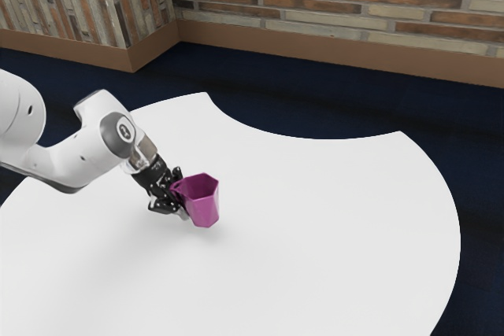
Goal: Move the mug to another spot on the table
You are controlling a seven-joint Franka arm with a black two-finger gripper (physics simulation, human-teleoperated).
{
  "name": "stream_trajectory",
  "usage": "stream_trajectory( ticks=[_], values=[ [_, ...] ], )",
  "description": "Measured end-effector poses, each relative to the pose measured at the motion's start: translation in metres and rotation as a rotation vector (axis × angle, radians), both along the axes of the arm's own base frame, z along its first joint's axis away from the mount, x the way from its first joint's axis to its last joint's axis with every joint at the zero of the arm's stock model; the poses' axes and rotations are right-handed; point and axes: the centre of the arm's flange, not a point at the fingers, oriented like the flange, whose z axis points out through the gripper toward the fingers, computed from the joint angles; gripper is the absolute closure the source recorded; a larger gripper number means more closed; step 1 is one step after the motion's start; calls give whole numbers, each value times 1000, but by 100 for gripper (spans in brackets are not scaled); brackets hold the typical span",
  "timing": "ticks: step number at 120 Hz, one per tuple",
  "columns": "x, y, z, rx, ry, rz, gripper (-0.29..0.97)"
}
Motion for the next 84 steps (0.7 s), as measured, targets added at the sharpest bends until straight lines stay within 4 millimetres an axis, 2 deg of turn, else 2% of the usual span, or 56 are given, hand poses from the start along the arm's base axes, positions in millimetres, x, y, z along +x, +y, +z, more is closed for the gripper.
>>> stream_trajectory(
  ticks=[36,62,84],
  values=[
    [1,0,-4,0,-11,-30,79],
    [2,1,-9,-19,-24,-25,34],
    [2,1,-12,-26,-32,-31,15]
  ],
)
